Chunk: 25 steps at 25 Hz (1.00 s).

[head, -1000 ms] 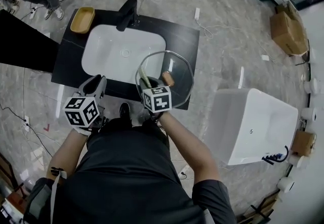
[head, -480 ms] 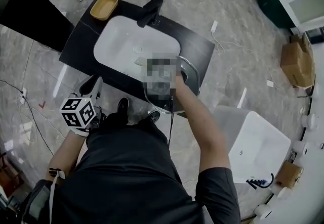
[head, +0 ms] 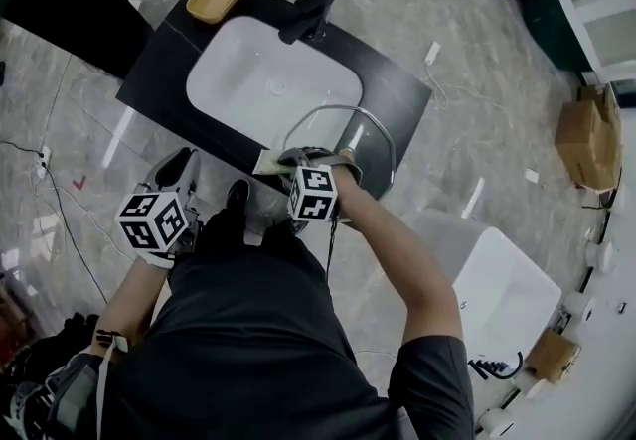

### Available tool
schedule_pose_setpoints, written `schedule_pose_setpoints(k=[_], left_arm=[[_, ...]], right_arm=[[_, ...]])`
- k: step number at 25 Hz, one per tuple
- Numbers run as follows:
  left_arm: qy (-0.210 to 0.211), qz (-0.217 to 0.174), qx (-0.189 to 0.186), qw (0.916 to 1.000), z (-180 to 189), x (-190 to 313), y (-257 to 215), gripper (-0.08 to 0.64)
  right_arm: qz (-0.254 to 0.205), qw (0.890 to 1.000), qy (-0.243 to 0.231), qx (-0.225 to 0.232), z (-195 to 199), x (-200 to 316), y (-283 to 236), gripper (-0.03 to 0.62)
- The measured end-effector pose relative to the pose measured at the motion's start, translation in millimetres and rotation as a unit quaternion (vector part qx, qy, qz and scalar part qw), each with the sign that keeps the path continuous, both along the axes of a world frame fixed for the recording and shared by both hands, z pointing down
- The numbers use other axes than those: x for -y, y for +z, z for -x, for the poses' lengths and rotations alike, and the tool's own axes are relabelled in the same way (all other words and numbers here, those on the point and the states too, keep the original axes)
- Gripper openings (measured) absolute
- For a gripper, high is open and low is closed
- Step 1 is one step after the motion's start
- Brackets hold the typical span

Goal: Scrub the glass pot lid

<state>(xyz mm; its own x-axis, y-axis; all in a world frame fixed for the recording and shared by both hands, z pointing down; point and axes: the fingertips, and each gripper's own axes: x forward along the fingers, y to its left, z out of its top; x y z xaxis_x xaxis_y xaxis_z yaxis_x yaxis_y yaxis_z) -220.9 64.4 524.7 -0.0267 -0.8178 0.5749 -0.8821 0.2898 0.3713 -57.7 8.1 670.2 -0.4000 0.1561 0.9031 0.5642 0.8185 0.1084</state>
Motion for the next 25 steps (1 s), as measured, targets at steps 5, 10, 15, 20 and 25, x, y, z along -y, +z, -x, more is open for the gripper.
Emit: schedule_pose_setpoints(k=[5,10,15,20,25], left_arm=[[0.033,-0.006,0.001,0.9995,-20.7,25.0,0.3,0.071],[0.082,-0.005,0.005,0.9966,-50.6,45.8,-0.4,0.071],[0.143,-0.014,0.010,0.9895,-79.3,78.4,-7.8,0.071],[0.201,-0.034,0.012,0.9789,-109.6,111.4,-22.6,0.071],[0.246,-0.067,0.006,0.9669,-140.3,140.4,-51.4,0.071]], right_arm=[[0.016,1.000,-0.015,0.003,-20.4,-28.1,-1.9,0.064],[0.046,0.998,0.038,0.016,-41.4,-45.0,-4.3,0.064],[0.097,0.986,0.131,0.039,-60.3,-49.2,-17.5,0.064],[0.124,0.951,0.267,0.092,-82.0,-22.2,-50.6,0.064],[0.138,0.834,0.471,0.254,-111.1,62.9,-150.4,0.064]])
